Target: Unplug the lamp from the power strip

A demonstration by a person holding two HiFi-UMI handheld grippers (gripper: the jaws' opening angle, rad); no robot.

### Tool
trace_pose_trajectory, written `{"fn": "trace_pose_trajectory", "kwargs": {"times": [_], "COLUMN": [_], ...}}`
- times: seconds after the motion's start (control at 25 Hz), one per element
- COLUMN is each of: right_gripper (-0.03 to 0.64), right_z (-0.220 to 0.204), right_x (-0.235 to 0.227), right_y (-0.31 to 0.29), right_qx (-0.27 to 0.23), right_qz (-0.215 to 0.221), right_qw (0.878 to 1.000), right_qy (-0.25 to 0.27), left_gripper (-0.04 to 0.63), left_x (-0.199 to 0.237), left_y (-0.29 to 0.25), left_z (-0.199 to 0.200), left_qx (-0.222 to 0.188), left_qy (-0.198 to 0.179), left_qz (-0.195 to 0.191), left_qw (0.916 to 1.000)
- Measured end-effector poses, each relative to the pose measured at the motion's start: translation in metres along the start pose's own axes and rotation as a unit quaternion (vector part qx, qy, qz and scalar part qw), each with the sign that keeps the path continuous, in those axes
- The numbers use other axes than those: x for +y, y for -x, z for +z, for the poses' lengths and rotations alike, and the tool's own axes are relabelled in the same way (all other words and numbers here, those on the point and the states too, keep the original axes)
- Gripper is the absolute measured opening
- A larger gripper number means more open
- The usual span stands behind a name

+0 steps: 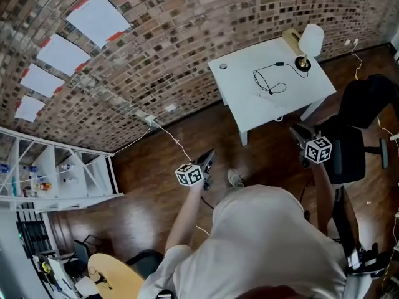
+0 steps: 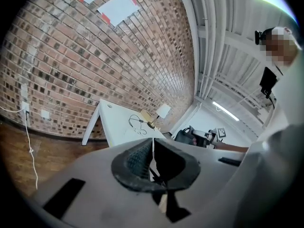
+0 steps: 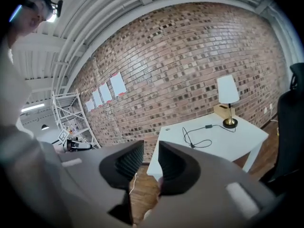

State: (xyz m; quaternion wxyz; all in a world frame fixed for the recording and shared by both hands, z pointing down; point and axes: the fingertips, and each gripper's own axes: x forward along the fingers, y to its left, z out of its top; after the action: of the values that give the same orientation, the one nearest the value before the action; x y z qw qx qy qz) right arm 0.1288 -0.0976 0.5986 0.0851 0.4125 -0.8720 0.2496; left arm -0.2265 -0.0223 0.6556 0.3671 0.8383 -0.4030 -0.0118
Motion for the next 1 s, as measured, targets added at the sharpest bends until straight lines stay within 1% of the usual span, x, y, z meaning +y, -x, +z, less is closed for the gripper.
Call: {"fn": "trace_pose_trajectory", "kwargs": {"times": [0.12,0.24,0.44,0.52,0.72,0.84,1.0], "right_gripper": [0.083,0.083,0.080,0.078,0.078,0.078,0.078], "right_z": [-0.034,-0.051,-0.084,-0.093,-0.124,-0.133,-0.133], "right_x": [0.001,-0.006,-0.018,-0.012,0.008,0.017,0.033], "right_y": [0.044,0.078,0.120,0.133,0.153,0.159,0.163], "right_qx": [0.009,0.014,0.028,0.026,0.029,0.035,0.033], "right_qz": [-0.002,-0.003,-0.016,-0.015,-0.005,-0.011,-0.022], "right_qw": [1.000,1.000,0.999,1.000,1.000,0.999,0.999], "right_qy": [0.001,0.009,0.005,0.000,-0.001,0.002,0.016], "left_gripper": [0.011,0.011,0.006,0.005,0.005,0.005,0.005], "left_x": [-0.037,-0.080,-0.137,-0.149,-0.163,-0.170,-0.172], "left_y": [0.005,-0.006,-0.005,0.004,0.031,0.045,0.055], "left_z": [-0.033,-0.056,-0.092,-0.101,-0.118,-0.115,-0.109], "left_qx": [-0.019,-0.026,-0.011,-0.008,-0.009,-0.019,-0.023], "left_qy": [0.023,0.037,0.018,0.014,0.001,-0.004,-0.012], "left_qz": [0.012,0.015,0.009,0.010,0.027,0.031,0.028], "left_qw": [0.9995,0.9989,0.9997,0.9998,0.9996,0.9993,0.9993]}}
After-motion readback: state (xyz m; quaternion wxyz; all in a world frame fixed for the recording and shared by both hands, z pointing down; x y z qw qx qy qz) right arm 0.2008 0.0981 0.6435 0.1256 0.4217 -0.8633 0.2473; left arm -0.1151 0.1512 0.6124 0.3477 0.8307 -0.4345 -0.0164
